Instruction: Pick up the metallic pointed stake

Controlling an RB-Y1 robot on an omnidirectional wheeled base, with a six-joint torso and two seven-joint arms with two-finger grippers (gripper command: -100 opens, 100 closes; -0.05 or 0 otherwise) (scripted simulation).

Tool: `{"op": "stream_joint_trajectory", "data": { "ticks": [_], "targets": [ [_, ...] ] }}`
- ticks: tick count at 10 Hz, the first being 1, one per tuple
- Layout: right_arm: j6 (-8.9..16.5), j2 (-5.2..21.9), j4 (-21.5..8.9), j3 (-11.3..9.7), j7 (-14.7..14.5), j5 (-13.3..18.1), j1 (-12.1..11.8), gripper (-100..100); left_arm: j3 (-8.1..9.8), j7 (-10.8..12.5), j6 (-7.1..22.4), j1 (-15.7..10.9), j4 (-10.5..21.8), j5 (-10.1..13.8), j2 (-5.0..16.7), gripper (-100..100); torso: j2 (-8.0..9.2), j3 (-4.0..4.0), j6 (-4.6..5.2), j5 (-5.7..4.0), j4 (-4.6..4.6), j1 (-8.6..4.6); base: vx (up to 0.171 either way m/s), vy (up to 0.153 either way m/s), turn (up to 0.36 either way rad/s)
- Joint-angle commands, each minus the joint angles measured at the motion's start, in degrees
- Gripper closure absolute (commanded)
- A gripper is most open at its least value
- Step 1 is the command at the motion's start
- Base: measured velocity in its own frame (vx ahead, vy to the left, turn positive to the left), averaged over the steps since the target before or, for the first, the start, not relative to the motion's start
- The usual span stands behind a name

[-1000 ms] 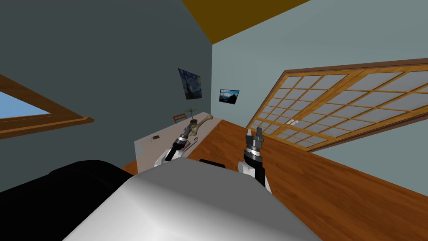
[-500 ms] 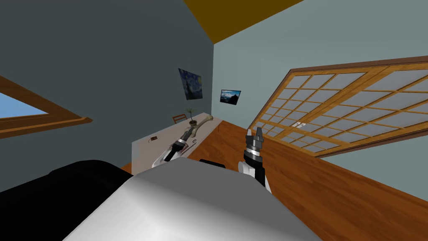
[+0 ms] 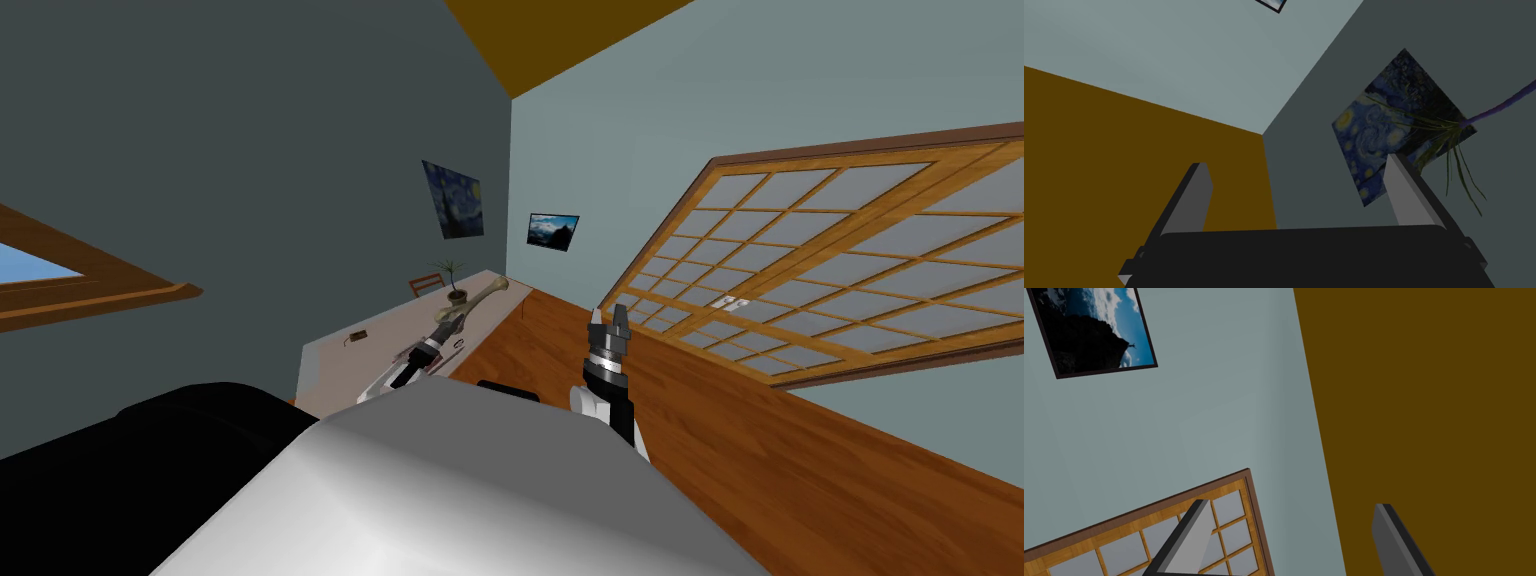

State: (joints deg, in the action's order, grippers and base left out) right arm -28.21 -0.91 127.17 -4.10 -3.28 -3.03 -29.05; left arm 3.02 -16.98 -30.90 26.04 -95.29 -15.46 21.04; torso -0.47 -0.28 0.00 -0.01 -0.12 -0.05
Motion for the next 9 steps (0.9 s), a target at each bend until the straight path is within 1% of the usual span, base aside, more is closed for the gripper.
{"op": "stream_joint_trajectory", "data": {
  "ticks": [1, 2, 3, 4, 5, 6, 7, 8, 9],
  "targets": [
    [0.00, 0.00, 0.00, 0.00, 0.00, 0.00, 0.00, 0, -0.02, -1.02, 0.85, 0.17, 2.86, -2.86, 1.91, -100, 0.00, 0.00, 0.00, 0.00, 0.00, 0.00, 0.152, -0.054, 0.034],
    [0.00, 0.00, 0.00, 0.00, 0.00, 0.00, 0.00, 0, -0.02, -1.02, 0.85, 0.17, 3.95, -2.97, 1.91, -100, -0.08, -0.04, 0.00, -0.01, -0.01, -0.07, 0.118, -0.042, 0.017],
    [0.00, 0.00, 0.00, 0.00, 0.00, 0.00, 0.00, 0, -0.20, -1.88, 1.05, 0.28, 6.18, -5.11, 2.95, -100, -0.01, -0.01, 0.01, -0.02, 0.00, -0.03, 0.120, -0.035, 0.009],
    [0.00, 0.00, 0.00, 0.00, 0.00, 0.00, 0.00, 0, -0.20, -1.88, 1.05, 0.28, 6.99, -5.11, 2.95, -100, 0.00, 0.00, 0.00, -0.01, 0.00, -0.01, 0.084, -0.033, 0.009],
    [0.00, 0.00, 0.00, 0.00, 0.00, 0.00, 0.01, 0, -0.47, -2.75, 1.26, 0.41, 9.53, -7.33, 3.99, -100, 0.11, 0.06, 0.01, 0.00, 0.02, 0.01, 0.098, -0.036, 0.005],
    [0.00, 0.00, 0.00, 0.00, 0.00, 0.00, 0.00, 0, -0.47, -2.75, 1.26, 0.41, 10.12, -7.33, 3.99, -100, 0.10, 0.06, 0.00, 0.00, 0.02, 0.00, 0.085, -0.031, 0.005],
    [0.00, 0.00, 0.00, 0.00, 0.00, 0.00, 0.01, 0, -0.85, -3.65, 1.49, 0.55, 11.53, -9.62, 5.01, -100, 0.15, 0.08, 0.01, -0.01, 0.03, 0.01, 0.098, -0.041, -0.003],
    [0.00, 0.00, 0.00, 0.00, 0.00, 0.00, 0.00, 0, -0.85, -3.65, 1.49, 0.55, 12.79, -9.62, 5.01, -100, 0.11, 0.06, 0.01, -0.01, 0.03, -0.02, 0.078, -0.033, 0.002],
    [0.00, 0.00, 0.00, 0.00, 0.00, 0.00, 0.01, 0, -0.85, -3.65, 1.49, 0.55, 13.31, -9.62, 5.01, -100, 0.17, 0.09, 0.01, -0.01, 0.03, 0.01, 0.029, -0.013, 0.001]
  ]
}}
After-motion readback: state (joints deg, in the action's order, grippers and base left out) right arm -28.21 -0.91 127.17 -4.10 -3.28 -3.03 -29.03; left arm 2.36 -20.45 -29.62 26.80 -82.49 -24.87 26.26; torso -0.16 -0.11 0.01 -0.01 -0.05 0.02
